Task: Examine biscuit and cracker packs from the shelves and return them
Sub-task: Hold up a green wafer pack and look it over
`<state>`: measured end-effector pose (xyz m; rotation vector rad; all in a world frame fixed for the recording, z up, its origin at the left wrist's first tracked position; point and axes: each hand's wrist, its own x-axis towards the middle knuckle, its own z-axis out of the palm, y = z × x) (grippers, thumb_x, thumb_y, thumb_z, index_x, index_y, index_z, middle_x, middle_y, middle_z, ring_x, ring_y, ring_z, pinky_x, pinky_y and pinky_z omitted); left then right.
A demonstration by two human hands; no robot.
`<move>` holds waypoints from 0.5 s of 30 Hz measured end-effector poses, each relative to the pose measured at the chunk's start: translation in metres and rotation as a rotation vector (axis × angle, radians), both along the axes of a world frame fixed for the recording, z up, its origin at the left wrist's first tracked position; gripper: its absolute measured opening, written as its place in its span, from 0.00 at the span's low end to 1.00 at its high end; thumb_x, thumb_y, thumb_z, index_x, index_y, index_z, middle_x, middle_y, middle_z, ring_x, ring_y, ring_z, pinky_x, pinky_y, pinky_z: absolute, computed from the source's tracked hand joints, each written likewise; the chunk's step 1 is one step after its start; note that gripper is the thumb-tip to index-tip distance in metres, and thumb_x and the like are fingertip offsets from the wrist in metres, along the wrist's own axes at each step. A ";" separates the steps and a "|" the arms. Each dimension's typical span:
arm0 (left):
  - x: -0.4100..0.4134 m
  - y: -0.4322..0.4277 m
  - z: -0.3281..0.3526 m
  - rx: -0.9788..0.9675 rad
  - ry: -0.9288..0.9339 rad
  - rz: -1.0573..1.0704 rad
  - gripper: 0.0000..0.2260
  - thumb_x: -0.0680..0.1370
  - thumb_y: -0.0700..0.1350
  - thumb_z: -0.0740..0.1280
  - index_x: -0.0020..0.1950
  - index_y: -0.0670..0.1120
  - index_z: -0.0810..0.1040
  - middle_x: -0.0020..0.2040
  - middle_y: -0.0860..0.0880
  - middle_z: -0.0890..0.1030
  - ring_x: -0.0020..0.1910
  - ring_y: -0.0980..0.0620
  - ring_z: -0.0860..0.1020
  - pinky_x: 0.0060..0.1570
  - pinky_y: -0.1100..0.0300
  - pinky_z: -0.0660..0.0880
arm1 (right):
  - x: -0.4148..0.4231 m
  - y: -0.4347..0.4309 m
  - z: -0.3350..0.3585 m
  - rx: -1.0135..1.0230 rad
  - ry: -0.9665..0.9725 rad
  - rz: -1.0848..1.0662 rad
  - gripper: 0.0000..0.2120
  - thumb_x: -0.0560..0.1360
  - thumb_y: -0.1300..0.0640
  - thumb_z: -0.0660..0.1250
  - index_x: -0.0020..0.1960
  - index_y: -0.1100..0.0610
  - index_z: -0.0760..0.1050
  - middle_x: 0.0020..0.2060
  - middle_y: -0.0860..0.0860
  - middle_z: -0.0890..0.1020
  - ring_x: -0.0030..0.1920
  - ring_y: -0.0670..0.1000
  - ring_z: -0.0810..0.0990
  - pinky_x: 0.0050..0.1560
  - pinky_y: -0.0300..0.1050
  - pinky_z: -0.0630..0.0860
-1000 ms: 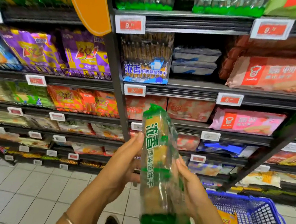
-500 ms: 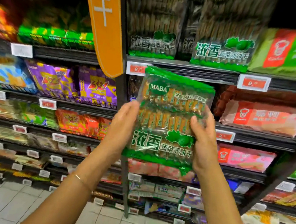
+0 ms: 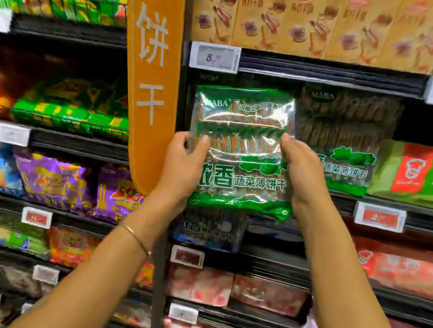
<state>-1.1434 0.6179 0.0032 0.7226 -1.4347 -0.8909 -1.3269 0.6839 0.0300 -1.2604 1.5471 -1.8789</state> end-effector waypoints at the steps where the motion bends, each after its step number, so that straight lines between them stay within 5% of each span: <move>1: -0.003 -0.010 0.004 -0.005 0.017 -0.012 0.07 0.86 0.47 0.64 0.57 0.44 0.75 0.45 0.49 0.78 0.42 0.59 0.76 0.42 0.64 0.72 | -0.003 -0.009 0.004 -0.021 0.020 -0.020 0.10 0.85 0.47 0.63 0.46 0.48 0.75 0.43 0.42 0.77 0.40 0.36 0.74 0.40 0.34 0.70; 4: -0.010 -0.030 0.014 -0.085 0.050 0.020 0.04 0.86 0.46 0.64 0.57 0.47 0.75 0.45 0.47 0.79 0.42 0.57 0.75 0.42 0.63 0.72 | -0.010 -0.030 0.009 -0.108 0.077 -0.058 0.13 0.85 0.49 0.62 0.42 0.50 0.71 0.38 0.45 0.71 0.30 0.38 0.68 0.31 0.29 0.66; 9: -0.017 -0.053 0.012 -0.240 0.015 0.068 0.03 0.86 0.46 0.63 0.53 0.53 0.74 0.42 0.56 0.74 0.38 0.65 0.72 0.39 0.70 0.68 | -0.013 -0.049 0.002 -0.205 0.058 -0.068 0.15 0.85 0.50 0.62 0.40 0.50 0.68 0.33 0.41 0.68 0.33 0.42 0.65 0.31 0.34 0.64; 15: -0.024 -0.059 0.021 -0.206 -0.026 0.121 0.03 0.86 0.48 0.62 0.53 0.54 0.73 0.44 0.54 0.73 0.37 0.63 0.69 0.41 0.63 0.69 | -0.021 -0.055 0.009 -0.207 0.114 -0.069 0.14 0.85 0.51 0.63 0.41 0.52 0.67 0.36 0.46 0.67 0.31 0.40 0.65 0.33 0.36 0.64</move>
